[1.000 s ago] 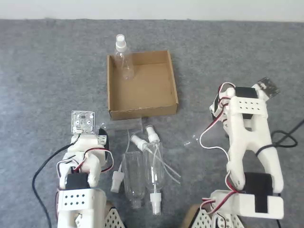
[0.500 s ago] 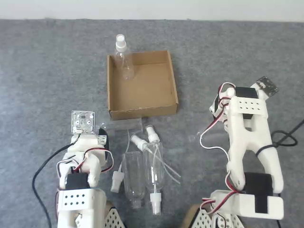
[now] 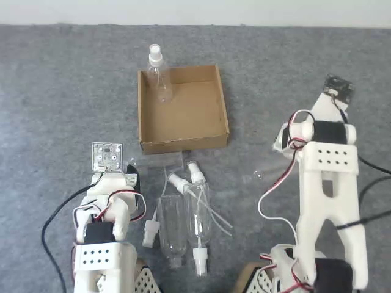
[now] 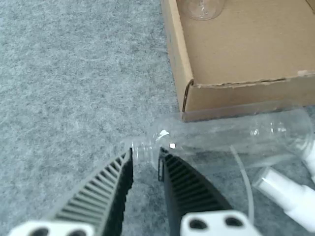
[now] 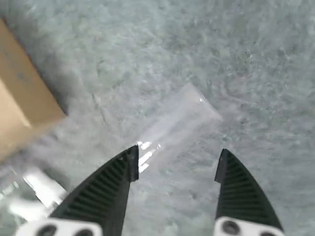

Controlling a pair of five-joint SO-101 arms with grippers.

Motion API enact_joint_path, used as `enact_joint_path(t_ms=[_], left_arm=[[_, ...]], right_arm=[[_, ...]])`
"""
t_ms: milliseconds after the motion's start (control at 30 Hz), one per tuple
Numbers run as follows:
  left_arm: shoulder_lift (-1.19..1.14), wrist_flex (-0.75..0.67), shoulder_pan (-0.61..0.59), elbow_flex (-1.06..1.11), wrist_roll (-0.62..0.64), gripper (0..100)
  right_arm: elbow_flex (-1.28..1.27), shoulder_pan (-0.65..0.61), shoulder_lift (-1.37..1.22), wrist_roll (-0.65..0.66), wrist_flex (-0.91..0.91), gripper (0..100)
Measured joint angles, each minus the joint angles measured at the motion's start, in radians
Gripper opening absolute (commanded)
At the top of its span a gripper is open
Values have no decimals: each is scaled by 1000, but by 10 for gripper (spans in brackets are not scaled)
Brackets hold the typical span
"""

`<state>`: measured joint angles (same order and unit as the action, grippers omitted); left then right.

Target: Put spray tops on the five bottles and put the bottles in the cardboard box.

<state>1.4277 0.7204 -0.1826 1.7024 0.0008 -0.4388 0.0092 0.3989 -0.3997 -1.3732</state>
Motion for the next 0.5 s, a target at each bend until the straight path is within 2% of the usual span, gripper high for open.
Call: enact_joint_path(t_ms=[167, 500], left_arm=[[0, 0, 0, 0, 0, 81], [0, 0, 0, 0, 0, 81]], right_arm=[[0, 0, 15, 160, -63, 206], [0, 0, 15, 565, -158, 206]])
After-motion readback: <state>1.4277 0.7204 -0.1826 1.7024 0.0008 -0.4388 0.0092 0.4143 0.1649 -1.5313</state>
